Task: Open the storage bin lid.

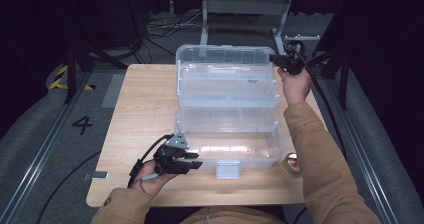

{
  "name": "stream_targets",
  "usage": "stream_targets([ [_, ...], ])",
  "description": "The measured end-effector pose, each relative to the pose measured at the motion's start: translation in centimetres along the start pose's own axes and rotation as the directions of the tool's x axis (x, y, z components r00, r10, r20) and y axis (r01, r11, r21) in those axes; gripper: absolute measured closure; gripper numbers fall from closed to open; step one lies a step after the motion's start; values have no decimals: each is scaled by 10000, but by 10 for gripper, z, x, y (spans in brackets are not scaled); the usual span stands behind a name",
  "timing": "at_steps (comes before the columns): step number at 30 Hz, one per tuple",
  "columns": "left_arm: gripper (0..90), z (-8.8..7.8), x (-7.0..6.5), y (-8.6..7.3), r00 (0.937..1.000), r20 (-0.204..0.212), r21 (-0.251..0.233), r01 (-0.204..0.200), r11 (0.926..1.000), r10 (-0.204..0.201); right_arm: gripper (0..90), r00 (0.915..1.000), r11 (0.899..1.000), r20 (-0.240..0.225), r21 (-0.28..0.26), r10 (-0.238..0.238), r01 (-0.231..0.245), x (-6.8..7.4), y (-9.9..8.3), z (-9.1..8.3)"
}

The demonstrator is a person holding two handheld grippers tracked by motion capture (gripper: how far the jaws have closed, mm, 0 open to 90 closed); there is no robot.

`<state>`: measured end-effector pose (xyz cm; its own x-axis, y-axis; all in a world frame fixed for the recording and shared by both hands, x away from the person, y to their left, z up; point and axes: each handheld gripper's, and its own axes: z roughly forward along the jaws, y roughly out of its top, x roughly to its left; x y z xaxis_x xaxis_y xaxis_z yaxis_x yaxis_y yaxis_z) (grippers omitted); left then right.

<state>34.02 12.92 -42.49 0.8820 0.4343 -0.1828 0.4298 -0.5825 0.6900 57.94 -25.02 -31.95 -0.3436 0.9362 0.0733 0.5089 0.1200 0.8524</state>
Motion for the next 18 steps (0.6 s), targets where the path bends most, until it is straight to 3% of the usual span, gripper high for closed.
stream_targets([
  [7,661,0,0,0,10000,7,2,-38,10000,38,844,9997,9994,-83,250,-232,234,-4,0,10],
  [18,661,0,0,0,10000,5,4,-73,10000,73,845,9998,9978,-211,665,44,-30,-10,-1,26],
])
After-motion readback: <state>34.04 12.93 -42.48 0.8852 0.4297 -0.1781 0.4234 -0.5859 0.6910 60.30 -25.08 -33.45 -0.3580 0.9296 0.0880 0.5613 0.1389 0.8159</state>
